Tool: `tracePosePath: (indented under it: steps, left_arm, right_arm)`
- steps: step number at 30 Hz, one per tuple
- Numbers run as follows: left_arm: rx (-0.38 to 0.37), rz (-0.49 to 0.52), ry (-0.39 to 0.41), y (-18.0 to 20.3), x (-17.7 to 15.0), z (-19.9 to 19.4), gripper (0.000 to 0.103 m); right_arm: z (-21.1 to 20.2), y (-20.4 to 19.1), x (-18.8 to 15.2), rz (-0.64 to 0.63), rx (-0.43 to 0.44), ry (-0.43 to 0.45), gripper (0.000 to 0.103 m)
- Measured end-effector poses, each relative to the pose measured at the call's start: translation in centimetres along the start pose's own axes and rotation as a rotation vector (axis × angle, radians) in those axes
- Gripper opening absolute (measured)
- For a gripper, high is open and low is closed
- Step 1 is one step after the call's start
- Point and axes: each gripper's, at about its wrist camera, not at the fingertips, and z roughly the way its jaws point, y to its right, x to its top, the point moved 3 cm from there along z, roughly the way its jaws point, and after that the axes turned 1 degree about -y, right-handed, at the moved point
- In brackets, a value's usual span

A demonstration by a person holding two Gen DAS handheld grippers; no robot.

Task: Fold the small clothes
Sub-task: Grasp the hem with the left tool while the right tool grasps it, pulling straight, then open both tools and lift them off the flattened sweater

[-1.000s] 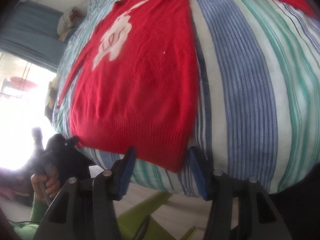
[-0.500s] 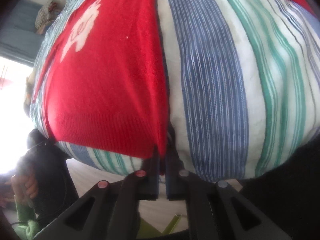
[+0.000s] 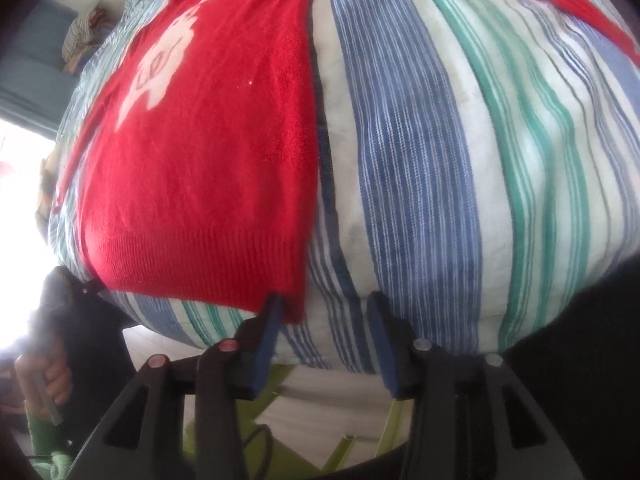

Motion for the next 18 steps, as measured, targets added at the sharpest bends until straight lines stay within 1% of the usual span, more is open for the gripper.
tracePosePath:
  steps: [2, 3, 5, 6, 7, 8, 10, 11, 15, 16, 17, 18]
  left_arm:
    - [-0.007, 0.0, 0.048, -0.3, -0.4, -1.9, 0.069]
    - [-0.007, 0.0, 0.085, -0.5, -0.4, -2.9, 0.069]
    - [-0.013, 0.006, 0.18, -0.8, -0.2, -5.3, 0.076]
    - [-0.021, 0.013, 0.239, -0.8, 0.2, -6.5, 0.078]
    - [-0.018, 0.021, 0.302, -0.9, 0.7, -7.6, 0.082]
    - [0.0, 0.028, 0.364, -0.9, 1.3, -8.7, 0.087]
    - [0.033, 0.035, 0.473, -1.1, 2.7, -10.2, 0.091]
    - [0.038, 0.035, 0.52, -1.3, 3.5, -10.8, 0.091]
    - [0.053, -0.011, 0.651, -2.0, 5.8, -12.4, 0.092]
    - [0.046, -0.026, 0.685, -2.2, 6.1, -12.5, 0.092]
    - [0.036, -0.042, 0.719, -2.5, 6.2, -12.5, 0.092]
    - [0.027, -0.062, 0.751, -2.6, 6.3, -12.7, 0.092]
  right_arm:
    - [-1.4, -0.1, -0.3, -0.021, -0.045, 0.03, 0.046]
    - [-2.2, 0.0, -0.4, -0.03, -0.063, 0.053, 0.047]
    - [-4.3, 0.2, -0.3, -0.042, -0.101, 0.13, 0.047]
    - [-5.5, 0.4, -0.2, -0.047, -0.121, 0.185, 0.047]
    - [-6.9, 0.6, 0.1, -0.057, -0.151, 0.252, 0.049]
    - [-8.1, 0.7, 0.4, -0.07, -0.186, 0.32, 0.055]
    - [-10.4, 1.1, 1.1, -0.084, -0.245, 0.446, 0.062]
    - [-11.5, 1.2, 1.4, -0.092, -0.257, 0.507, 0.062]
    - [-14.4, 1.5, 2.0, -0.135, -0.339, 0.753, 0.062]
    - [-14.9, 1.5, 1.8, -0.136, -0.357, 0.808, 0.064]
    - [-15.3, 1.5, 1.7, -0.131, -0.374, 0.852, 0.069]
    - [-15.8, 1.7, 1.5, -0.122, -0.384, 0.883, 0.071]
